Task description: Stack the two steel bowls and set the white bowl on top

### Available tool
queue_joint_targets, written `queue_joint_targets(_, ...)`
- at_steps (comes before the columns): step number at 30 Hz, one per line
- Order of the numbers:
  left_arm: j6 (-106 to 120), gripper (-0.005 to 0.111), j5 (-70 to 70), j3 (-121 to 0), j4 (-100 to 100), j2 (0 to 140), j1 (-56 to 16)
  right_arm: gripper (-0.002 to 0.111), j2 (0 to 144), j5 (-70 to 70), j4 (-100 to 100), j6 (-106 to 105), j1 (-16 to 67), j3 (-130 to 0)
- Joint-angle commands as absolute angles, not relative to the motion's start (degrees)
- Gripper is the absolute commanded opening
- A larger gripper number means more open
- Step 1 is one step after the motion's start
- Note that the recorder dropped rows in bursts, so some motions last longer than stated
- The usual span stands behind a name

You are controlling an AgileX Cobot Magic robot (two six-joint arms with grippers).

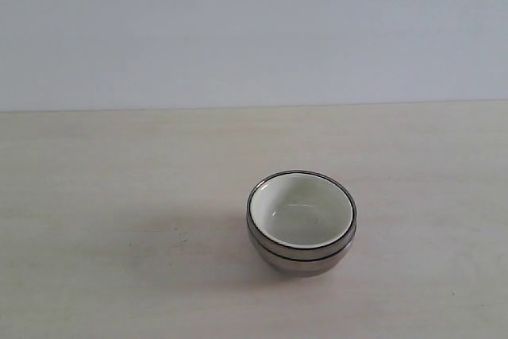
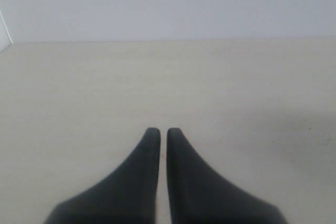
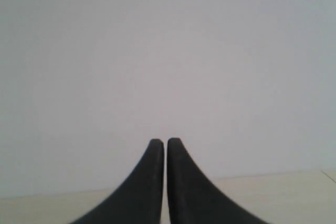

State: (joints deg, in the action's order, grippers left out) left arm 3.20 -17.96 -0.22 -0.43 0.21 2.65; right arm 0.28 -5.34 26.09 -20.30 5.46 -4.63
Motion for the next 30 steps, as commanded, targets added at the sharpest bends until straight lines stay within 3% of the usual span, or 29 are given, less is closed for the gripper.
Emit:
queue_joint_targets(1,3.2,0.004,-17.9,0.0,-0.6,0.0,2.7,0.000,0.0,-2.9,25.1,-20.2,5.1,-4.5)
queue_joint_targets(8,3.2,0.004,-17.9,0.0,-0.6,0.0,2.7,0.000,0.0,-5.7,7.8,-8.5,5.1,0.0)
queue_joint_targets(13,3.2,0.004,-17.9,0.0,-0.6,0.0,2.7,0.000,0.0,0.7,0.7,-1.7,5.1,0.0)
queue_joint_targets(22,3.2,0.004,-17.9,0.0,-0.6,0.0,2.7,0.000,0.0,18.9,-0.5,-1.8,5.1,0.0)
queue_joint_targets(30,3.2,0.004,-17.9,0.0,-0.6,0.0,2.7,0.000,0.0,19.3,-0.5,-1.7,5.1,0.0)
